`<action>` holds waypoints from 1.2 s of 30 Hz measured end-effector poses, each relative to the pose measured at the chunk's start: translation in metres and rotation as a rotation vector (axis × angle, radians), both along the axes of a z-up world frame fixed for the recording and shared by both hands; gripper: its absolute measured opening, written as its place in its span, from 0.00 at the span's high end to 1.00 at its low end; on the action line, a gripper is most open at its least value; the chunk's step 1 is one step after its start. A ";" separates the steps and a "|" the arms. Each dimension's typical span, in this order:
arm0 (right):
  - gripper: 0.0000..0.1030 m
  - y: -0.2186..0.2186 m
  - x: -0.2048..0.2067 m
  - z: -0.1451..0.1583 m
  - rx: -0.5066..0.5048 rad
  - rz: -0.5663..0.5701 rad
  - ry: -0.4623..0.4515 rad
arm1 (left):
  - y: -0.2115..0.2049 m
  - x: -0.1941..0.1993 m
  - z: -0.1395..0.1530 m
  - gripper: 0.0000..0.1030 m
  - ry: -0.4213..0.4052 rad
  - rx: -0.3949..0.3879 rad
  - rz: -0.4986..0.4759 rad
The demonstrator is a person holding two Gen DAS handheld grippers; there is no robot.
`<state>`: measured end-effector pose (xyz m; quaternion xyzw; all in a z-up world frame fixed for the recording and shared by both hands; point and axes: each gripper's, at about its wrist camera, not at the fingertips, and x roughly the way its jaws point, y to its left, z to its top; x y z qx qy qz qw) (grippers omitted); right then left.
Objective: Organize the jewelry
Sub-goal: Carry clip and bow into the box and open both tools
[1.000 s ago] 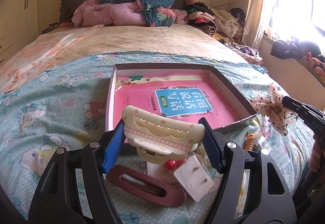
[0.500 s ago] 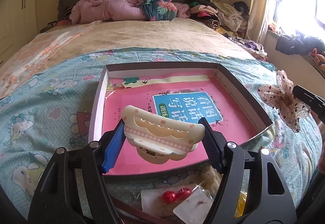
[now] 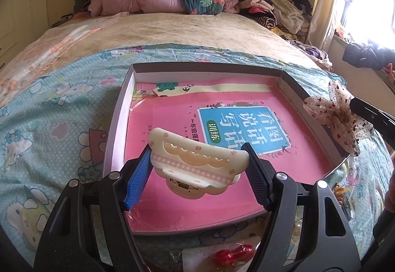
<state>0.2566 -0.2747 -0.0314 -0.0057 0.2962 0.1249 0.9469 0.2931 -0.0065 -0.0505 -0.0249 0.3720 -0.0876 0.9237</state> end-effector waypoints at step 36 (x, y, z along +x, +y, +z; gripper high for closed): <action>0.43 -0.001 -0.029 -0.019 0.032 -0.035 -0.006 | 0.017 -0.039 0.025 0.17 -0.089 -0.064 0.039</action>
